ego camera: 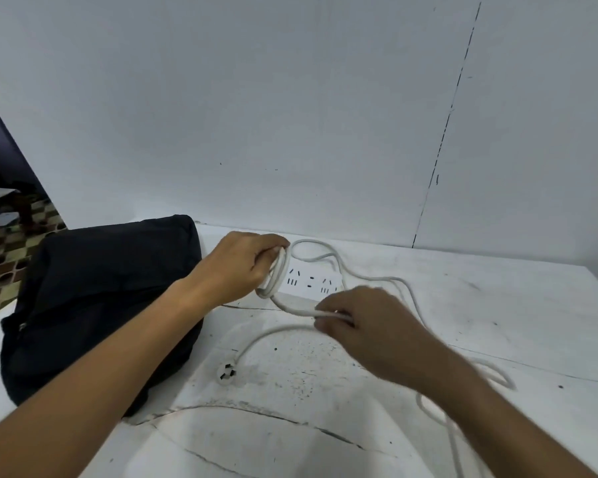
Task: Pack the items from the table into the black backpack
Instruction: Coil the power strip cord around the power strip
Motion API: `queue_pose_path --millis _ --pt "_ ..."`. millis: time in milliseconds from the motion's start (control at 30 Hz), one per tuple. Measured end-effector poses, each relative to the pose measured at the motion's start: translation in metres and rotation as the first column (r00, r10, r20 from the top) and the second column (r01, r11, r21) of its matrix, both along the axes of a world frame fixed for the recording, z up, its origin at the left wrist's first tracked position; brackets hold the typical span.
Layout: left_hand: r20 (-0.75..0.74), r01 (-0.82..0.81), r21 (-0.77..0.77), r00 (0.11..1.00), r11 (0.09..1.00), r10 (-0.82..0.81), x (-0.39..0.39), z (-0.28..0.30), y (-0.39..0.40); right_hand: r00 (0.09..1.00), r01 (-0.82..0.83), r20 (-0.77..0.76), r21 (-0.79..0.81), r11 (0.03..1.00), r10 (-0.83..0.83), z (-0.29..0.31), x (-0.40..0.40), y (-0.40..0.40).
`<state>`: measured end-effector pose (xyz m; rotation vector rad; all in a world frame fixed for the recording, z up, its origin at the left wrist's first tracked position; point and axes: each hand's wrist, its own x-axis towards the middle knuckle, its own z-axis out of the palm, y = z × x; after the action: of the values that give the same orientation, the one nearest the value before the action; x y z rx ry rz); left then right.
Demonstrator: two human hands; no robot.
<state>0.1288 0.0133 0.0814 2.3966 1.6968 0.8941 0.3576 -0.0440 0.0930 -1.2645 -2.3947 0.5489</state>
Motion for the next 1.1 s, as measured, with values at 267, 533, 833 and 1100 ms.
queue_pose_path --millis 267,533,833,1100 --pt "0.259 0.362 -0.293 0.921 0.885 -0.291 0.016 0.019 -0.035 0.951 -0.247 -0.198 -0.032 0.968 0.236 0.078 0.028 0.046" --pt "0.862 0.518 -0.001 0.434 0.856 -0.262 0.038 0.043 -0.055 0.643 -0.437 -0.733 -0.116 0.892 0.219 0.019 0.013 0.082" --pt "0.771 -0.067 0.082 0.636 0.994 -0.02 0.038 0.035 -0.013 0.659 -0.217 -0.735 -0.389 0.896 -0.159 -0.039 -0.048 0.027" --pt "0.298 -0.093 0.293 0.954 0.952 0.001 0.024 0.009 -0.006 0.723 -0.223 -0.66 -0.505 0.834 -0.206 -0.059 -0.027 0.013"
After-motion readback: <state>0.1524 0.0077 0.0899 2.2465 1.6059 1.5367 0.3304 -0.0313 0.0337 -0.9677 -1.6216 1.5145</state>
